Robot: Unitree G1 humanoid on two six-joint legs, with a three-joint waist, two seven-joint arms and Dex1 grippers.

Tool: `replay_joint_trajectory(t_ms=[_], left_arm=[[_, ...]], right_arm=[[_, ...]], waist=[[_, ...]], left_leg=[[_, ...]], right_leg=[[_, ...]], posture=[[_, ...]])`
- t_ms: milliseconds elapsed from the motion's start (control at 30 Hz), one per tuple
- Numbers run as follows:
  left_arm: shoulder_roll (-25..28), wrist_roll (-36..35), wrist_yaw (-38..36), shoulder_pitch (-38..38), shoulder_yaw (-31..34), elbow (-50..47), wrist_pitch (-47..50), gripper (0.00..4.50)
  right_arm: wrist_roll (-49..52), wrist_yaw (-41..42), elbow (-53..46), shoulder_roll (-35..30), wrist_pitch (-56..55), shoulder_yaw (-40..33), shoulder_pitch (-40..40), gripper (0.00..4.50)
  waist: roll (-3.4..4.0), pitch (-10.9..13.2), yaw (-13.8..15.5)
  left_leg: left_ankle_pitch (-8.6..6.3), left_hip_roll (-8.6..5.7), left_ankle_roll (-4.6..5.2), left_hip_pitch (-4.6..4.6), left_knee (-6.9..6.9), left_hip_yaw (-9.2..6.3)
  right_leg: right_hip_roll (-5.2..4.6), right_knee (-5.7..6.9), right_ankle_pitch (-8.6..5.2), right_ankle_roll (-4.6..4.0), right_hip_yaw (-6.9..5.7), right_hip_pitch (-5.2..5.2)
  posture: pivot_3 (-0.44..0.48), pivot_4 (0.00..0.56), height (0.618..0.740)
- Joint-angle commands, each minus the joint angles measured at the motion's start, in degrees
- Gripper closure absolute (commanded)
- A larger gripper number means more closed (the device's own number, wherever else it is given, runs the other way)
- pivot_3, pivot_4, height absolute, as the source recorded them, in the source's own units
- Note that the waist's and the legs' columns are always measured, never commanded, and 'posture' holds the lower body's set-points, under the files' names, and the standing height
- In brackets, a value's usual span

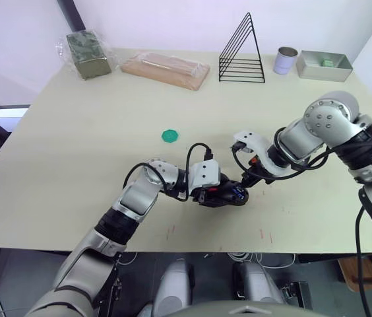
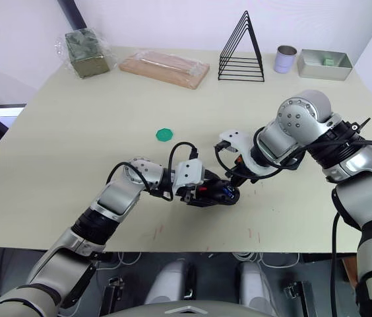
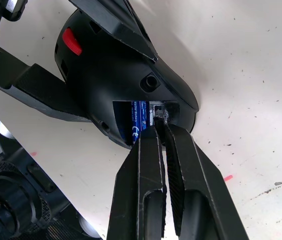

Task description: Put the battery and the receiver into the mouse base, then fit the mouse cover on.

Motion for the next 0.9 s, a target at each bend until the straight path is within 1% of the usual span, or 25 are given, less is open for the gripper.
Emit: replay_joint_trajectory(t_ms=[33,400,900], left_arm=[[0.3,-0.2,-0.4,0.3,0.0,-1.6,0.3,1.64],[0.2,-0.2,-0.3,0.5,0.0,-1.5,0.4,1.64],[0.1,-0.2,-0.2,0.6,-0.2,-1.6,0.5,1.64]], right_arm=[[0.3,-0.1,-0.8,0.1,0.3,-1.2,0.1,4.50],[1.0,-0.4,-1.0,0.5,0.3,-1.5,0.1,4.50],[-1.4,-0.9,-2.4,-0.2,0.3,-0.2,1.4,4.50]], waist=[[0.00,0.0,0.0],[0.00,0.0,0.0],[0.00,0.0,0.0]], left_leg=[[0.00,0.00,0.00,0.00,0.00,0.00],[0.00,0.00,0.00,0.00,0.00,0.00],[0.00,0.00,0.00,0.00,0.00,0.00]], right_leg=[[0.00,0.00,0.00,0.00,0.00,0.00],[0.00,-0.01,0.00,0.00,0.00,0.00],[0.00,-0.01,0.00,0.00,0.00,0.00]], posture=[[0.000,0.150,0.740],[0.000,0.150,0.740],[0.000,0.150,0.740]])
